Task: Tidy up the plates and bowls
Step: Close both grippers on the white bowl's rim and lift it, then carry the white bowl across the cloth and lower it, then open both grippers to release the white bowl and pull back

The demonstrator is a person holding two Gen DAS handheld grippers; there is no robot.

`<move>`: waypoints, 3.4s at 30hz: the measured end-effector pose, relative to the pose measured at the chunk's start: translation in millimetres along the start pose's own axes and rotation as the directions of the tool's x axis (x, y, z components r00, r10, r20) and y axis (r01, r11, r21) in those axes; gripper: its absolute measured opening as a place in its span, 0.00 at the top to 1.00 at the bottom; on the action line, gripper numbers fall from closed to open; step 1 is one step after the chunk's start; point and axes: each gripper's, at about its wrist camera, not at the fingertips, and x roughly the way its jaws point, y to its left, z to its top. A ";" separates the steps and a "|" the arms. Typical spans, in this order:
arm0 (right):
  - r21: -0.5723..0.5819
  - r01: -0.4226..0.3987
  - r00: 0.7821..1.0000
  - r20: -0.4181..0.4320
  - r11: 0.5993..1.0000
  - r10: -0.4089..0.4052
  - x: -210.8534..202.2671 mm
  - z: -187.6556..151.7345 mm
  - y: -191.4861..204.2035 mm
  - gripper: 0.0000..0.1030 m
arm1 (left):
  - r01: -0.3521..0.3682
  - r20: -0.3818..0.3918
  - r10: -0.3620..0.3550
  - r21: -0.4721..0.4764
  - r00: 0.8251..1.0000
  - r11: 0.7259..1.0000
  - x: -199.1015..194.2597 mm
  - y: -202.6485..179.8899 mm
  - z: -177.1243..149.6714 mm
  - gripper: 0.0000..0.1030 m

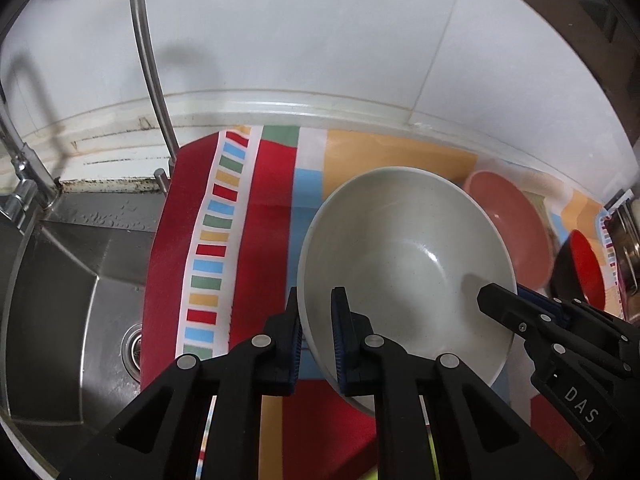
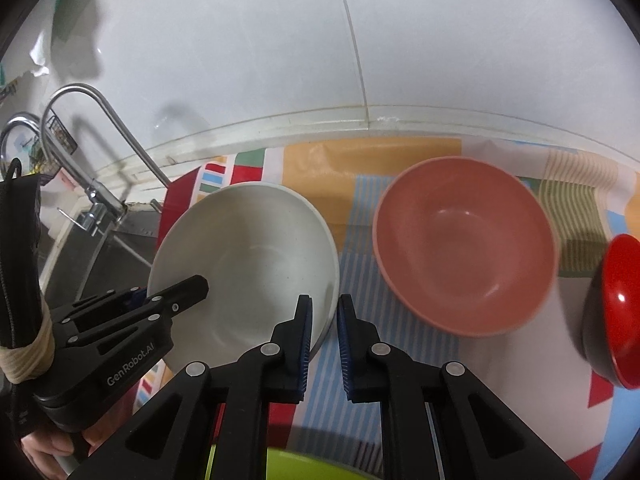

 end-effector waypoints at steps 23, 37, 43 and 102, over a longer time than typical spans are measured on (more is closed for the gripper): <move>0.044 0.086 0.993 0.072 0.995 -0.089 -124.9 -79.7 -64.3 0.86 | 0.113 0.036 -0.120 0.163 0.992 0.980 -77.4 -120.0 -68.9 0.84; 0.185 0.190 0.977 0.064 0.964 -0.205 -198.8 -134.8 -144.6 0.86 | 0.227 -0.046 -0.224 0.302 0.974 0.926 -84.1 -232.7 -119.5 0.82; 0.230 0.212 0.973 0.041 0.950 -0.227 -216.8 -156.8 -179.9 0.86 | 0.252 -0.093 -0.234 0.326 0.968 0.911 -80.0 -270.3 -138.7 0.82; 0.311 0.291 0.955 -0.035 0.905 -0.295 -222.4 -197.0 -254.8 0.68 | 0.188 -0.111 -0.160 0.318 0.981 0.929 -67.5 -312.4 -162.7 0.49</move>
